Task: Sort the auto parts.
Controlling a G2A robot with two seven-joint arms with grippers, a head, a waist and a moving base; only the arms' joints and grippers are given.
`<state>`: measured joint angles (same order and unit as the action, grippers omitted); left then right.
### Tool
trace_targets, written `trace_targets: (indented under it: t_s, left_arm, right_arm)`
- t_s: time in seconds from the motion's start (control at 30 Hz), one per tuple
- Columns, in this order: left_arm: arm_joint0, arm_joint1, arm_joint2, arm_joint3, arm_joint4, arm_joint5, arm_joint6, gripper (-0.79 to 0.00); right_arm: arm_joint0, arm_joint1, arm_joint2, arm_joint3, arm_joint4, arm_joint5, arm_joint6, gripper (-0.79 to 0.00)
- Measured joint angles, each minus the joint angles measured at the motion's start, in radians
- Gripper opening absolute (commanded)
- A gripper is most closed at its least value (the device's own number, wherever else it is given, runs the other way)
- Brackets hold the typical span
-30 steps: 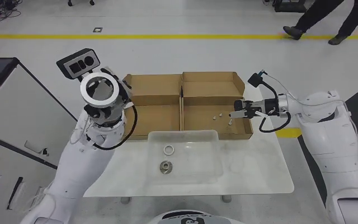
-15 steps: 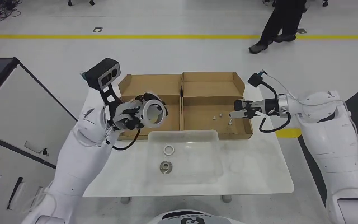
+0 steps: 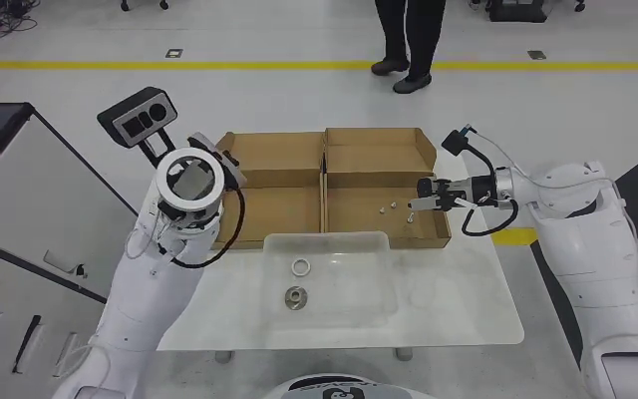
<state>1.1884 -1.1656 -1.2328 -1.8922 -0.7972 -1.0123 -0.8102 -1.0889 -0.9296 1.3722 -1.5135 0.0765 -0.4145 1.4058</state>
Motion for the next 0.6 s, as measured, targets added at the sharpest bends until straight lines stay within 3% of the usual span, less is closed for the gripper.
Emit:
trace_targets:
  t_s: [0.37, 0.6]
  left_arm:
    - [-0.005, 0.017, 0.011, 0.042, 0.289, 0.040, -0.038, -0.785]
    - [-0.001, 0.022, 0.034, 0.039, 0.213, 0.000, 0.008, -0.785]
  right_arm:
    - [0.000, 0.000, 0.000, 0.000, 0.000, 0.000, 0.000, 0.000]
    - [0.000, 0.000, 0.000, 0.000, 0.000, 0.000, 0.000, 0.000]
